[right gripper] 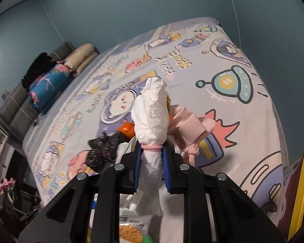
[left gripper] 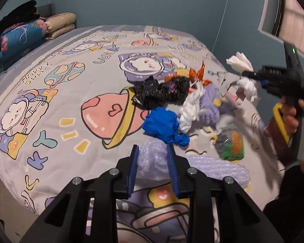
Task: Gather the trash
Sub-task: 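Carry the lavender mesh sleeve and white tissue bundle over the yellow-rimmed bin with both tools, then open both tools to drop the mesh sleeve and tissue into the bin, then move both tools back over the trash pile on the bed, then grasp the black plastic bag with the left tool while the right tool grasps the green snack packet, then lift the black bag and green snack packet toward the bin with both tools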
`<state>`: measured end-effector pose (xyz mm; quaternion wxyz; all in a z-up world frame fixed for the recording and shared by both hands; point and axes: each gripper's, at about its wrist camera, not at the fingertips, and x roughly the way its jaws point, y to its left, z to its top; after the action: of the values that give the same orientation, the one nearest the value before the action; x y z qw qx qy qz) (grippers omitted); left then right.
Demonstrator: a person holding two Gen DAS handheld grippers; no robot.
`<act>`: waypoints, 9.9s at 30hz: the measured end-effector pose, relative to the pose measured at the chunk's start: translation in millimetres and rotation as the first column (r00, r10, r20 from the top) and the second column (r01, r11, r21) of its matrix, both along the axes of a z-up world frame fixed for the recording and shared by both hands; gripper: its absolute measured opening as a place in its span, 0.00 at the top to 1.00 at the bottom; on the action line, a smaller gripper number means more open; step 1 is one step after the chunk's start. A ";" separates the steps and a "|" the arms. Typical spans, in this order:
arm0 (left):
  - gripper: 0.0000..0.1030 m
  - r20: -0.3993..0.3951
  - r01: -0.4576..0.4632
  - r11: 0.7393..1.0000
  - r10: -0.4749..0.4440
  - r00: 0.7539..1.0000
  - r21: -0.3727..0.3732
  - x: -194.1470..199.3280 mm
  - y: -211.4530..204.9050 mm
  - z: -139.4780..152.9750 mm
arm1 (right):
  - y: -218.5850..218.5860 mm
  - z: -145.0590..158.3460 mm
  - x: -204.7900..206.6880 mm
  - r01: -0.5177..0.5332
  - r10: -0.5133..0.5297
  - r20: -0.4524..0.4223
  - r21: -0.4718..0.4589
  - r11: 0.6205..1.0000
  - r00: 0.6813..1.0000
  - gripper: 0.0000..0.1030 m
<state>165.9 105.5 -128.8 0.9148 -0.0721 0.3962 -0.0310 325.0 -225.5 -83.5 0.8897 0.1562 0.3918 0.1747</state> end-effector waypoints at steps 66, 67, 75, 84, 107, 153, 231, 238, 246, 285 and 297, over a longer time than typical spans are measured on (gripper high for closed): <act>0.74 0.164 0.523 0.852 -0.511 0.844 -0.037 77.8 -291.8 82.1 | -256.2 103.9 -131.8 0.352 -0.325 0.225 -0.089 0.932 0.918 0.82; 0.74 0.161 0.531 0.847 -0.520 0.839 -0.035 77.8 -298.2 81.0 | -259.5 103.2 -132.7 0.360 -0.333 0.225 -0.092 0.929 0.916 0.82; 0.74 0.138 0.596 0.803 -0.589 0.796 -0.014 78.0 -350.0 74.4 | -286.1 94.7 -138.9 0.409 -0.383 0.208 -0.096 0.908 0.900 0.82; 0.74 0.108 0.646 0.763 -0.644 0.758 0.018 78.8 -391.8 67.1 | -309.2 77.7 -135.0 0.467 -0.444 0.176 -0.118 0.876 0.879 0.82; 0.70 0.032 0.661 0.750 -0.661 0.750 0.012 91.0 -429.1 27.3 | -312.0 27.4 -106.1 0.443 -0.443 0.039 -0.158 0.882 0.896 0.82; 0.13 0.157 0.436 0.900 -0.429 0.890 -0.016 100.8 -303.4 86.2 | -258.4 85.7 -127.0 0.405 -0.390 0.132 -0.108 0.908 0.911 0.56; 0.09 -0.111 -0.142 0.990 0.141 0.984 -0.004 170.2 7.0 -30.4 | 57.2 -43.8 -84.4 -0.285 0.250 -0.184 -0.199 0.938 0.951 0.47; 0.09 -0.152 -0.140 0.990 0.136 0.979 -0.014 183.8 6.2 -49.5 | 65.7 -59.6 -80.1 -0.308 0.264 -0.219 -0.200 0.930 0.939 0.47; 0.09 -0.156 -0.114 0.993 0.114 0.981 0.008 195.8 -6.7 -57.5 | 73.8 -71.9 -77.9 -0.329 0.277 -0.235 -0.221 0.918 0.932 0.46; 0.70 -0.183 -0.127 0.991 0.132 0.974 0.038 189.6 -8.4 -50.1 | 74.9 -72.1 -81.7 -0.308 0.277 -0.145 -0.271 0.912 0.950 0.93; 0.70 -0.134 -0.124 0.992 0.124 0.983 0.002 164.7 -1.9 -23.1 | 58.5 -53.7 -82.6 -0.271 0.253 -0.121 -0.176 0.946 0.960 0.94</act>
<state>330.6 103.5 -151.9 0.8862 -0.1016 0.4511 0.0296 242.4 -167.0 -137.2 0.8493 0.0252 0.4668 0.2454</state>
